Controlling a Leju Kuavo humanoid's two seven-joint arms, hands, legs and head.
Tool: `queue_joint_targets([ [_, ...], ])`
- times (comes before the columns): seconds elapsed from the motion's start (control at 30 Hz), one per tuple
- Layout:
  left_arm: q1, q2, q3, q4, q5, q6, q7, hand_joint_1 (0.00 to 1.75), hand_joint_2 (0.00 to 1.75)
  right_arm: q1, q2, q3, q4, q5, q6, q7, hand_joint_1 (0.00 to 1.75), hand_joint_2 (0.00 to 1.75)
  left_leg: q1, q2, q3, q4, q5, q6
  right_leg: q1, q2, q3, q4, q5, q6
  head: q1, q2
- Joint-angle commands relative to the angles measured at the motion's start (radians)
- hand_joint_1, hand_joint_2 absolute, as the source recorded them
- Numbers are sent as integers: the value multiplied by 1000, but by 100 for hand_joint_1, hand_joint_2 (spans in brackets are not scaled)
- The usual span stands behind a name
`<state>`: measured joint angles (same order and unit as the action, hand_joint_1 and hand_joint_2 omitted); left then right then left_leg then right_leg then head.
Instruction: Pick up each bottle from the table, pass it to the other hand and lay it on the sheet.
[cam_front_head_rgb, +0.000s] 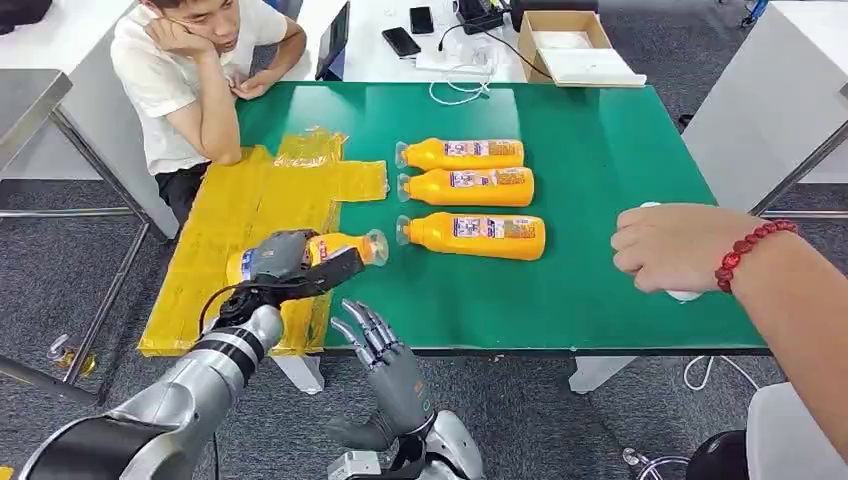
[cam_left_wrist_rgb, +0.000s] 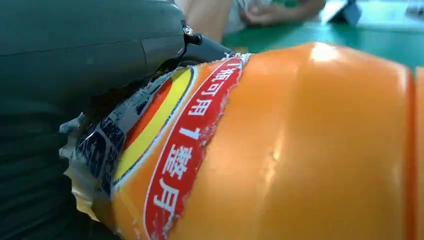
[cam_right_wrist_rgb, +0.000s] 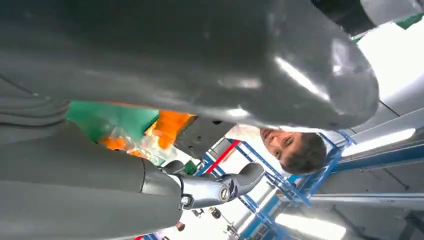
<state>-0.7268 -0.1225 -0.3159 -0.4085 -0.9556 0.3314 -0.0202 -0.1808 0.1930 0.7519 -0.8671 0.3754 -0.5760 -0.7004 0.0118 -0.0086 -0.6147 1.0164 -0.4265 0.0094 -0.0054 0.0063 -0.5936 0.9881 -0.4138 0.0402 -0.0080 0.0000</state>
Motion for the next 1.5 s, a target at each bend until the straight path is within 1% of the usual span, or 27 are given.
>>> queue_joint_targets([
  [0.03,-55,24,-84,159,-59,-215,154,175,175,-22,14,24,43,-18,-1,2,0,0,-1,3,4,-2,-1,0,-1,2,3,-1,0,-1,0,0],
  [0.07,-58,25,-93,160,-76,-220,177,175,175,-24,17,23,49,-19,-1,2,0,0,-1,2,3,-1,0,0,-1,2,2,0,0,-1,0,0],
  [0.1,-59,26,-100,159,-93,-227,191,143,175,-26,19,23,52,-18,-7,2,0,0,-1,3,5,-2,-1,0,-1,2,4,-1,0,-1,0,0],
  [0.13,-59,26,-100,159,-93,-227,191,122,175,-26,19,23,52,-18,-7,2,0,0,-1,3,5,-2,-1,0,-1,2,3,-1,0,-1,0,0],
  [0.17,-59,25,-100,157,-95,-230,189,44,175,-26,19,22,53,-17,-11,2,0,0,-2,5,7,-3,-1,0,-1,4,5,0,0,-1,0,0],
  [0.2,-59,24,-96,157,-92,-234,184,0,175,-26,20,21,54,-18,-12,2,0,0,-1,5,7,-2,-1,0,-1,4,5,0,0,-1,0,0],
  [0.23,-59,23,-75,158,-69,-277,158,0,175,-28,20,23,55,-20,-11,2,0,0,-1,5,7,-2,-1,0,-1,4,4,1,0,-1,0,0],
  [0.33,-58,25,-44,156,-35,-314,125,0,175,-31,20,28,56,-22,-12,2,0,0,-1,5,7,-2,-1,0,-1,4,5,0,0,-1,0,0],
  [0.43,-56,28,13,148,34,-368,43,0,175,-36,17,41,52,-32,-13,2,0,0,-1,3,6,-2,0,0,-1,3,5,1,-1,-1,0,0],
  [0.5,-55,29,24,146,47,-376,28,0,175,-37,17,44,52,-35,-12,2,0,0,-1,5,7,-2,-1,0,-1,5,5,0,0,-1,0,0],
  [0.57,-55,29,24,146,47,-376,28,0,175,-37,17,44,52,-35,-12,2,0,0,-1,2,6,-1,0,0,-1,2,5,1,0,-1,0,0],
  [0.63,-55,28,53,138,83,-388,-13,0,175,-39,14,52,52,-44,-17,2,0,0,-1,2,7,-2,0,0,-1,2,6,1,0,-1,0,0],
  [0.77,-43,26,129,103,185,-398,-141,0,175,-35,6,55,49,-63,-29,2,0,0,-2,3,9,-3,0,0,-1,3,8,0,0,-1,0,0],
  [0.8,-33,28,147,86,218,-401,-188,0,0,-32,3,54,48,-67,-36,2,0,0,-2,1,9,-2,0,0,-1,2,8,0,0,-1,0,0],
  [0.9,-14,28,167,51,267,-405,-262,0,0,-23,-5,57,39,-70,-38,2,0,0,-2,1,10,-4,1,0,-2,0,9,-2,0,-1,0,0],
  [0.93,4,26,178,13,307,-396,-319,0,0,-19,-9,58,35,-71,-44,2,0,0,-2,1,9,-3,0,0,-1,1,8,-1,0,-1,0,0],
  [0.97,12,26,178,-4,321,-385,-338,0,0,-17,-10,58,33,-70,-46,2,0,0,-2,2,8,-2,0,0,-1,1,8,0,0,-1,0,0],
  [1.07,12,26,178,-4,321,-385,-338,0,0,-17,-10,58,33,-70,-46,2,0,0,-1,1,7,-1,0,0,-1,0,6,1,-1,-1,0,0],
  [1.13,54,21,176,-93,374,-321,-407,0,0,-5,-17,52,27,-65,-48,2,0,0,-1,0,6,-1,0,0,-1,-1,6,1,-1,-1,0,0],
  [1.17,72,20,173,-127,392,-297,-418,0,0,0,-20,51,23,-61,-45,2,0,0,-1,0,5,-2,0,0,-1,-1,5,0,-1,-1,0,0],
  [1.2,72,20,173,-127,392,-297,-418,0,0,0,-20,51,23,-61,-45,2,0,0,-2,0,7,-2,0,0,-1,-1,6,0,-1,-1,0,0],
  [1.27,72,20,173,-127,392,-297,-418,0,0,0,-20,51,23,-61,-45,2,0,0,-1,0,4,-1,0,0,-1,-1,3,1,-1,-1,0,0],
  [1.3,105,23,156,-200,415,-265,-424,0,0,8,-24,47,19,-53,-42,2,0,0,-1,1,5,-1,-1,0,-1,0,4,1,-2,-1,0,0],
  [1.33,127,25,149,-247,435,-229,-451,0,175,11,-26,46,17,-48,-39,2,0,0,-1,1,3,-1,0,0,-1,-1,2,0,-1,-1,0,0],
  [1.43,189,37,133,-387,505,-198,-471,0,175,22,-31,36,7,-33,-34,2,0,0,-1,1,1,-1,0,0,-1,0,0,1,-1,-1,0,0],
  [1.47,208,38,135,-429,536,-193,-476,0,175,23,-31,35,2,-30,-31,2,0,0,-1,2,3,-1,-1,0,-1,0,1,1,-2,-1,0,0],
  [1.5,231,46,119,-487,567,-190,-470,0,175,26,-33,31,-9,-26,-34,2,0,0,-1,2,0,-1,0,0,-1,0,-1,1,-1,-1,0,0],
])
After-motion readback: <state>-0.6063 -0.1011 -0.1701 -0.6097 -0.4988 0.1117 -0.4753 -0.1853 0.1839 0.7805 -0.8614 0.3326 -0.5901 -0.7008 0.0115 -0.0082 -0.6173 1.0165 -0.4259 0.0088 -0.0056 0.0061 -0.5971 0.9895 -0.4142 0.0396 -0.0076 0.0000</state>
